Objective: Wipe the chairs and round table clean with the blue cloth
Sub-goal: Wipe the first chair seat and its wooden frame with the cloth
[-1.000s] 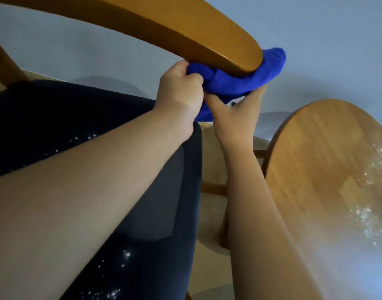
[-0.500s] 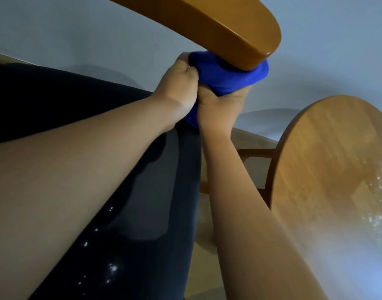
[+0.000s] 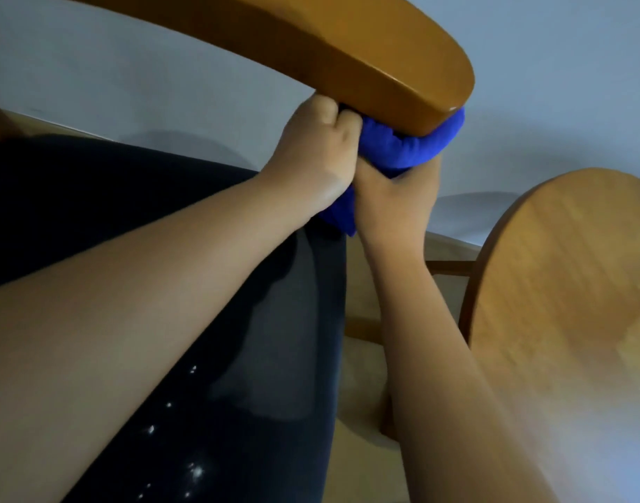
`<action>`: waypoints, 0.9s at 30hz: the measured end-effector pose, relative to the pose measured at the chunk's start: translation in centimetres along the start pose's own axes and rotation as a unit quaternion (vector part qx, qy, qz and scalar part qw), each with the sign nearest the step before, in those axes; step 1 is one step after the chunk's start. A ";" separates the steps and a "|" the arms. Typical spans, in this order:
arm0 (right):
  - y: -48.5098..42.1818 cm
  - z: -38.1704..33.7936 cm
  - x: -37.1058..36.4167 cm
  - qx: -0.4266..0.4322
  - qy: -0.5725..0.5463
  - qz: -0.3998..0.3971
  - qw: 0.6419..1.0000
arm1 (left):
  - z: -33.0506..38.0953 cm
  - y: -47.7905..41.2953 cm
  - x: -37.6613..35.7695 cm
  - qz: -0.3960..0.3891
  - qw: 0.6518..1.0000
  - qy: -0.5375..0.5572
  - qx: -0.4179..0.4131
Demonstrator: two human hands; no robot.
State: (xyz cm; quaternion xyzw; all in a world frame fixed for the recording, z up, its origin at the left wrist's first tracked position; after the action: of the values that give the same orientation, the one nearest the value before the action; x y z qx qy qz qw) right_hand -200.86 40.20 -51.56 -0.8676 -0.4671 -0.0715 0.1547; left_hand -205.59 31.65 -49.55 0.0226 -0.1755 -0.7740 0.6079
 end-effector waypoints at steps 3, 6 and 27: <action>-0.3 -0.1 -0.8 0.005 -0.014 0.039 0.999 | 0.0 -0.3 -0.5 -0.003 0.999 0.040 -0.001; -0.3 1.1 -1.4 -0.018 -0.020 0.056 0.998 | -0.6 -1.2 -0.7 -0.005 1.000 0.022 0.008; 6.5 -0.7 -2.6 -0.101 0.073 -0.004 0.992 | -4.7 5.3 7.4 -0.020 0.995 -0.097 0.025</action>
State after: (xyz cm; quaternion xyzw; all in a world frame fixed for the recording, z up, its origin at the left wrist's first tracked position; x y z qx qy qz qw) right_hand -196.91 34.55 -52.95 -0.8697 -0.4480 -0.1819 0.0993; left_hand -201.37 22.40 -51.02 -0.0342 -0.2526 -0.7798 0.5718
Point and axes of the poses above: each hand's wrist, its own y-axis away from the middle knuckle, its own x-axis out of the back of the hand, z = x × y, the point moved 1 cm from there along -y, towards the middle knuckle, and after that the axes turned 8 degrees about x, right-handed, at the moved point
